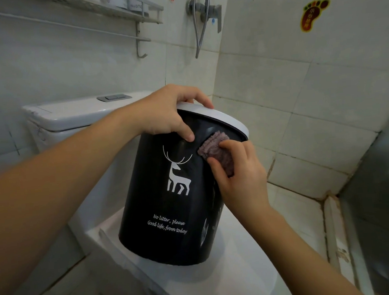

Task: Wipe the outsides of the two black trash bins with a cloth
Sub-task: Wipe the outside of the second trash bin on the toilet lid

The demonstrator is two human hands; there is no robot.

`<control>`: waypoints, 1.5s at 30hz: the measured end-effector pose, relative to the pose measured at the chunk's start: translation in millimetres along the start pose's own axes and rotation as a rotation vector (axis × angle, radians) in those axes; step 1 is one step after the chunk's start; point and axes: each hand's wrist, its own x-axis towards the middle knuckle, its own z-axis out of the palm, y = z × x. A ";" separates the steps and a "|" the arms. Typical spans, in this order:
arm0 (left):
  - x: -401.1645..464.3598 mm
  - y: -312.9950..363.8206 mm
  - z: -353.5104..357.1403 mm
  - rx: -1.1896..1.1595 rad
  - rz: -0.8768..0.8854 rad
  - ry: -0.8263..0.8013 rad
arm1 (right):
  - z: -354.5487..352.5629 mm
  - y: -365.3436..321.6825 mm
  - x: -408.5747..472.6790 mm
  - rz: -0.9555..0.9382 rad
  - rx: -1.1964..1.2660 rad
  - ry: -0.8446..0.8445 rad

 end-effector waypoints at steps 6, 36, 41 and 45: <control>-0.5 -3.1 -2.5 -0.007 -0.015 0.006 | -3.1 11.7 5.7 -0.003 0.057 0.028; -1.6 -10.8 -7.4 0.016 -0.001 0.051 | -0.2 14.6 -10.3 -0.003 0.224 -0.106; 0.8 -13.1 -7.1 0.006 0.000 0.053 | 1.8 15.5 6.1 0.030 0.201 -0.043; 3.9 -14.4 -5.4 0.031 0.006 0.046 | -0.2 24.5 -7.3 -0.108 0.152 -0.106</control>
